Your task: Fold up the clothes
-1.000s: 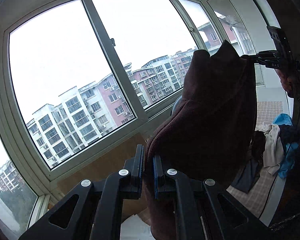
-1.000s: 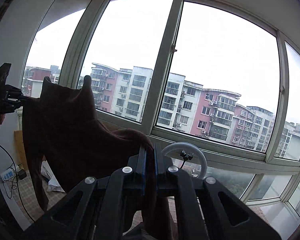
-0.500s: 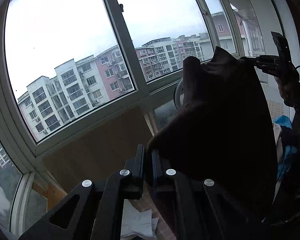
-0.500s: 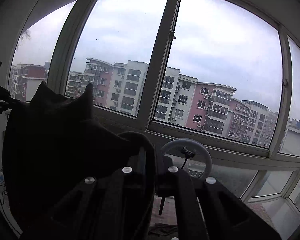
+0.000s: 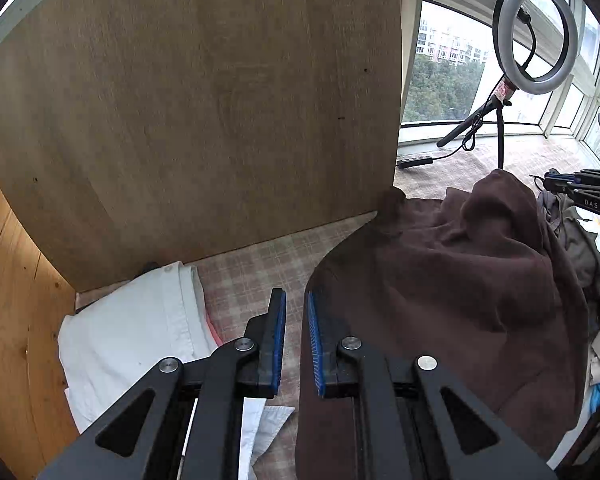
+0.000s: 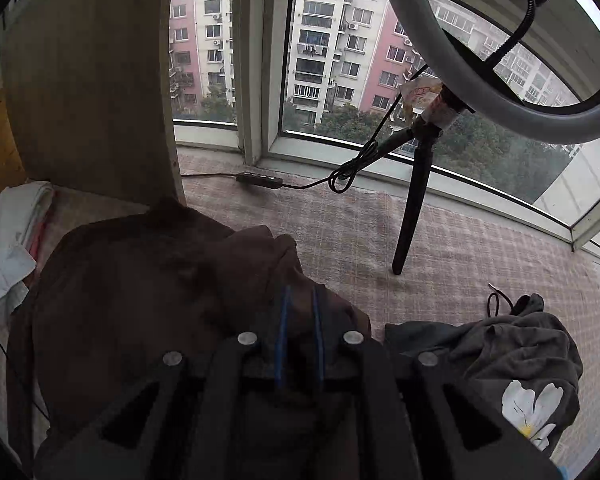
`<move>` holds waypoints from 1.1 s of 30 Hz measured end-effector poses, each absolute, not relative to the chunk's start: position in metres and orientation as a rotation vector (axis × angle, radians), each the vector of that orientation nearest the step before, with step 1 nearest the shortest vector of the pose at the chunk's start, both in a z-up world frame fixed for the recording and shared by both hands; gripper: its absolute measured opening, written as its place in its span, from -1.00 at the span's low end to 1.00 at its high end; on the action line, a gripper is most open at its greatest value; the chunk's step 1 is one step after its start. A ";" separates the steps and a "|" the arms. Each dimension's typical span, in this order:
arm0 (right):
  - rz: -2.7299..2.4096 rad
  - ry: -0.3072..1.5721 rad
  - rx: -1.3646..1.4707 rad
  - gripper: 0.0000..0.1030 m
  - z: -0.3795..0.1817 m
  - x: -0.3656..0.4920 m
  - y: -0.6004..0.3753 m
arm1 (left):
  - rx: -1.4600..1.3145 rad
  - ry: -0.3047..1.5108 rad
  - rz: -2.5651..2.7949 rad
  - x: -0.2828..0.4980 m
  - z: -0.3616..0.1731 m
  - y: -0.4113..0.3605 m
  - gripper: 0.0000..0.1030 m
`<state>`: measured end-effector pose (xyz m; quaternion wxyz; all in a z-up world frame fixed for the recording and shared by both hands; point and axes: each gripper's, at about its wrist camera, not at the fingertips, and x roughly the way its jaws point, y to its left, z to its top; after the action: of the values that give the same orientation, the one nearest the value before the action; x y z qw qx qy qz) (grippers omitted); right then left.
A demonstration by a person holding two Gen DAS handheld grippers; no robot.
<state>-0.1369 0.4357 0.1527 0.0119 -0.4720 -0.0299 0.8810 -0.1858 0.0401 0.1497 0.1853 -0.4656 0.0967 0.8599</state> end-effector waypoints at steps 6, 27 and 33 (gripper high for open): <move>2.854 0.169 -1.388 -0.60 0.159 -0.062 0.495 | -1.408 0.127 2.288 -0.097 0.123 0.014 -0.38; 2.705 0.471 -1.638 0.02 0.080 0.120 0.462 | -1.612 0.038 2.207 0.061 0.066 0.007 -0.01; 2.864 0.508 -1.465 0.02 0.145 0.149 0.477 | -1.461 -0.031 2.314 0.081 0.134 -0.042 0.02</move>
<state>0.1489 0.4773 0.1446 -0.0577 -0.4492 0.1557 0.8779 0.0814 -0.0421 0.1340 0.2010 -0.5230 -0.0112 0.8282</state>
